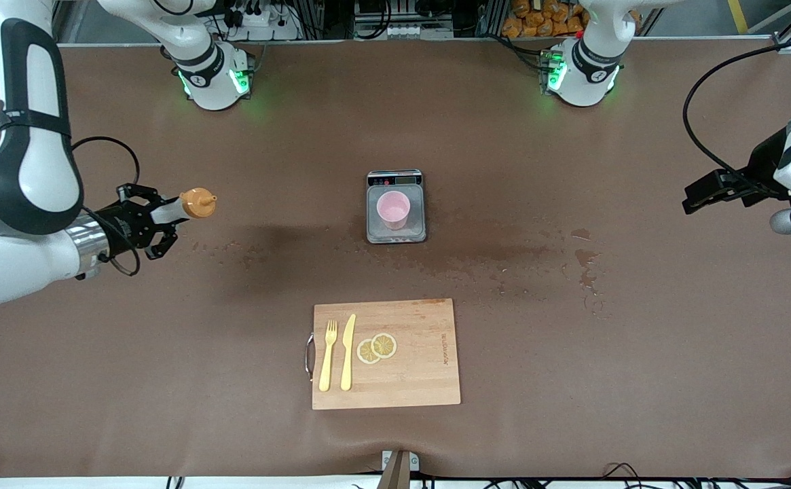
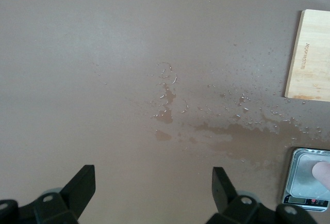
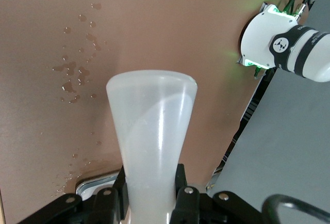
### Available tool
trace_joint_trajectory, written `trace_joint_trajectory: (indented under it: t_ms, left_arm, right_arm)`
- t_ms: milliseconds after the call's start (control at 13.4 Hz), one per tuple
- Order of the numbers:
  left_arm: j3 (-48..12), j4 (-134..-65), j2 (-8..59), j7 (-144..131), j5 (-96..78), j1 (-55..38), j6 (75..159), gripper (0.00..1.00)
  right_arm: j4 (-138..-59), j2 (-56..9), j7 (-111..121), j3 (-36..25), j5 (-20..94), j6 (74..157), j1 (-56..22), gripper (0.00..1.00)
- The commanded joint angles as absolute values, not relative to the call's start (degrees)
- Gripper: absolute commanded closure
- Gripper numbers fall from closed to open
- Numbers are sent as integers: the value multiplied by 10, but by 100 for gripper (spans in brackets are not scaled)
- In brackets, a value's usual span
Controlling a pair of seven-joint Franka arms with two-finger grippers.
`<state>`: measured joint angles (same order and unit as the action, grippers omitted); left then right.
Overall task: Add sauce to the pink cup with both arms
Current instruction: 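Carry the bottle back toward its starting spot with the right gripper, then lower the bottle upright onto the table and open the right gripper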
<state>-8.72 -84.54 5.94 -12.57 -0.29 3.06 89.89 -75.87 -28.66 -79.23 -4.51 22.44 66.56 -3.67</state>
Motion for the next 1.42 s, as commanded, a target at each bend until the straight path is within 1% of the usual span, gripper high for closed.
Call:
trace_joint_trajectory:
  t_ms: [0, 449, 673, 823, 1346]
  left_arm:
    - [-84, -854, 48, -123, -8, 31, 896, 0]
    - [-84, -854, 47, -123, -8, 31, 895, 0]
    - [-84, -853, 43, -121, -8, 31, 892, 0]
    - [-84, -853, 43, -120, -8, 31, 892, 0]
    - [-83, -853, 45, -120, -8, 31, 892, 0]
  right_arm:
    - [-774, -277, -760, -37, 257, 659, -8, 63]
    - [-780, -290, -676, -37, 290, 660, 46, 63]
    - [-780, -314, -614, -37, 310, 661, 78, 63]
    - [-779, -330, -572, -37, 329, 660, 112, 63]
    - [-778, -379, -477, -37, 364, 660, 176, 63]
